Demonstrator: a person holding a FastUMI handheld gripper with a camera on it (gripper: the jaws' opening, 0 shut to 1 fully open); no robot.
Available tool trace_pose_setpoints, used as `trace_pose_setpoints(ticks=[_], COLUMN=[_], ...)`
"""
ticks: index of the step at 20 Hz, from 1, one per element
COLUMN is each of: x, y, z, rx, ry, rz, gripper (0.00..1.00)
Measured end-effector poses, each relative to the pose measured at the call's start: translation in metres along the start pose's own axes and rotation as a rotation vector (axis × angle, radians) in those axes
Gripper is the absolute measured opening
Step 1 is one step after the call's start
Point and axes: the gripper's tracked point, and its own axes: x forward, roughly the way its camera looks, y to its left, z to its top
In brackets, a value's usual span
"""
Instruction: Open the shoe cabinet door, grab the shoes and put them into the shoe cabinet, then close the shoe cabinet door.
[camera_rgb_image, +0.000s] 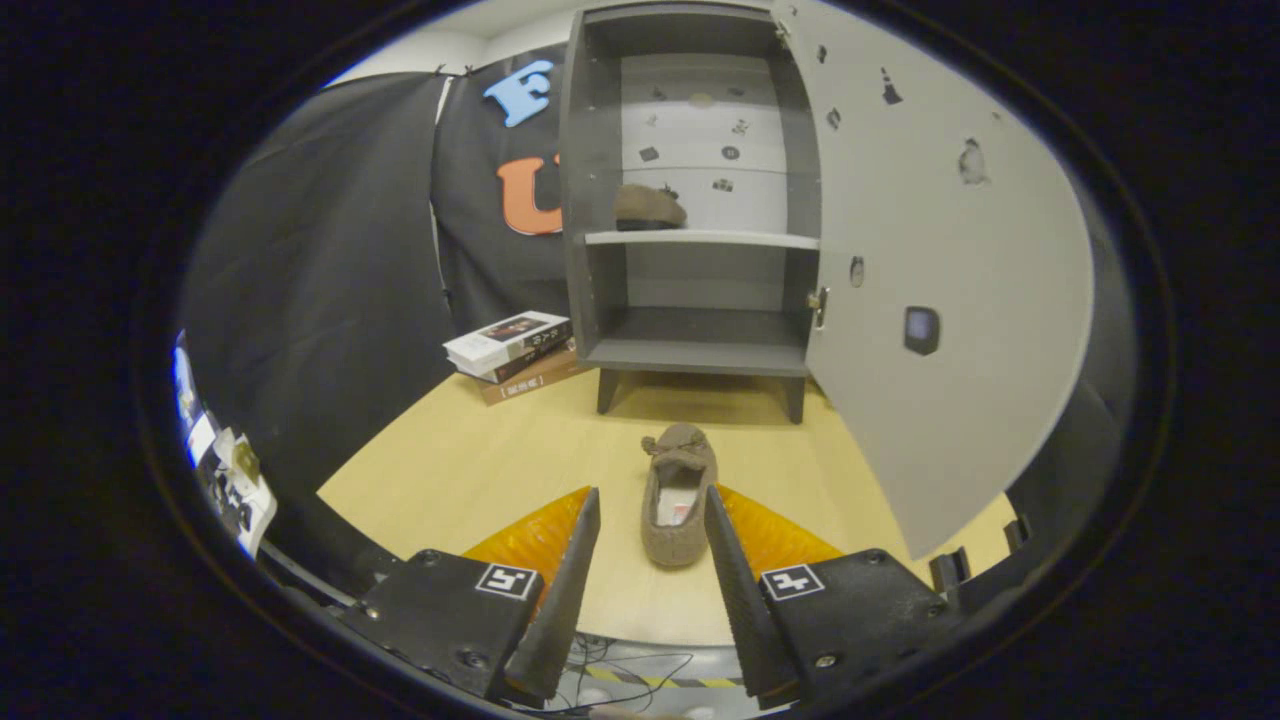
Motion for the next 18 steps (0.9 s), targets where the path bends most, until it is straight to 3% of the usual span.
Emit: trace_pose_setpoints(ticks=[8,14,15,18], x=[0.152,0.202,0.203,0.205], y=[0.008,-0.002,-0.003,-0.006], z=[-0.034,-0.046,-0.047,-0.048], rx=[0.064,0.137,0.141,0.132], ry=[0.177,0.241,0.245,0.245], rz=[-0.004,-0.002,-0.003,-0.02], gripper=[0.68,0.66,0.62,0.23])
